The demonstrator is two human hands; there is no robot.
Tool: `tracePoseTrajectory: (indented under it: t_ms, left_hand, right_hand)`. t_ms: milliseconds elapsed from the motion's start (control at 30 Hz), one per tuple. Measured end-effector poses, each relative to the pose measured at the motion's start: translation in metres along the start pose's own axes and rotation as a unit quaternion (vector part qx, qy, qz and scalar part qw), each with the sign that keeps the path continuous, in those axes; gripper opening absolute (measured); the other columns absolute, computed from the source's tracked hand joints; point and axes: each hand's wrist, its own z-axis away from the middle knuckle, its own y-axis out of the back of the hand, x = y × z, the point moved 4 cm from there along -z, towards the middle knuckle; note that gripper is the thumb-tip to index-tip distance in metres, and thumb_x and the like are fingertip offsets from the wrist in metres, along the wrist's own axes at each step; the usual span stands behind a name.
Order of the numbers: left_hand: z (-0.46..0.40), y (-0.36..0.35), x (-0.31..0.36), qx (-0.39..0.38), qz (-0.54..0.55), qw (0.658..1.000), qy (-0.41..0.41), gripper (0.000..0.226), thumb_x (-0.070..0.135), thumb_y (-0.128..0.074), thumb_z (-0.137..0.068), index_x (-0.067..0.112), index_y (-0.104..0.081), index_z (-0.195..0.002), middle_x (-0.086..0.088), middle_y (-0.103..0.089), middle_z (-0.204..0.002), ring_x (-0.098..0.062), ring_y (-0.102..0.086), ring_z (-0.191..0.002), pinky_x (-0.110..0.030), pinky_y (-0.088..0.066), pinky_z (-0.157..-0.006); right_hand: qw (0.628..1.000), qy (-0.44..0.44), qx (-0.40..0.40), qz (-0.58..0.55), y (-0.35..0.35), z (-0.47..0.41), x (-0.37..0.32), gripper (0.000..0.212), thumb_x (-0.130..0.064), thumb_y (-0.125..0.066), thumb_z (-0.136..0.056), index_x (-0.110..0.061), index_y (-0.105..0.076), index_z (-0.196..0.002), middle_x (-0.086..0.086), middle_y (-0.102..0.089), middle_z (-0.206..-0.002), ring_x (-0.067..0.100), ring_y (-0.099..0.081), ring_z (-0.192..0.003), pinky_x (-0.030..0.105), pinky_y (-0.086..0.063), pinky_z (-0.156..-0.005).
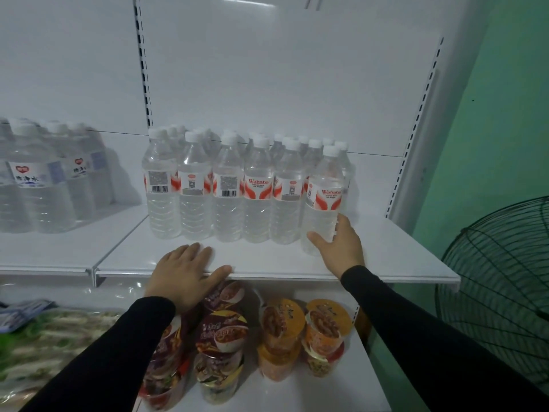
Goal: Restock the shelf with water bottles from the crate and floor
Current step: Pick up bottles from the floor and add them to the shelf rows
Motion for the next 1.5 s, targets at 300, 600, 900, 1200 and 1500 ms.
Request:
tracePoseTrajectory:
  t_ms: [300,600,900,1200,1500]
  left_hand:
    - [0.001,0.000,0.001,0.008,-0.001,1.000,0.001,0.105,0.085,0.008,-0.070,0.028,-0.034,-0.147,-0.003,-0.030,-0.157,-0.020,-0.024,-0.145,-0.037,-0.020,-0.118]
    - [0.002,0.002,0.002,0.011,0.002,1.000,0.003,0.106,0.086,0.008,-0.070,0.027,-0.034,-0.148,-0.003,-0.030,-0.157,-0.021,-0.025,-0.145,-0.038,-0.021,-0.118]
    - [0.002,0.011,0.003,-0.001,0.020,1.000,-0.006,0.107,0.086,0.006,-0.070,0.023,-0.040,-0.143,-0.009,-0.038,-0.151,-0.026,-0.033,-0.140,-0.041,-0.026,-0.114]
    - [0.053,0.028,0.077,0.090,0.237,0.965,-0.072,0.072,0.061,-0.034,-0.090,0.009,-0.051,-0.137,-0.014,-0.052,-0.140,-0.030,-0.047,-0.129,-0.042,-0.036,-0.108]
    - [0.180,-0.069,0.235,-0.009,0.312,0.933,-0.177,0.048,0.046,-0.046,-0.096,0.011,-0.062,-0.124,-0.009,-0.062,-0.126,-0.025,-0.053,-0.119,-0.029,-0.038,-0.098]
  right_hand:
    - [0.999,-0.022,0.017,0.019,-0.027,-0.038,0.010,0.075,-0.042,-0.074,-0.084,-0.017,-0.037,-0.145,0.007,-0.055,-0.138,0.028,-0.055,-0.124,0.045,-0.047,-0.104]
    - [0.999,-0.027,-0.010,0.042,-0.028,-0.036,0.009,0.078,-0.047,-0.070,-0.086,-0.016,-0.034,-0.147,0.009,-0.055,-0.139,0.029,-0.053,-0.127,0.043,-0.047,-0.105]
    - [0.986,0.056,-0.052,0.146,0.036,0.055,-0.011,0.072,-0.052,-0.056,-0.094,-0.017,-0.031,-0.152,0.009,-0.042,-0.149,0.023,-0.044,-0.134,0.032,-0.037,-0.108]
    - [0.955,0.130,-0.042,0.264,0.112,0.181,0.053,0.063,-0.043,-0.060,-0.096,-0.009,-0.042,-0.146,0.007,-0.045,-0.147,0.014,-0.036,-0.133,0.026,-0.031,-0.112]
    - [0.948,0.013,-0.131,0.290,0.165,0.292,0.192,0.067,-0.050,-0.049,-0.096,-0.008,-0.041,-0.147,0.019,-0.040,-0.150,0.031,-0.038,-0.139,0.040,-0.036,-0.112]
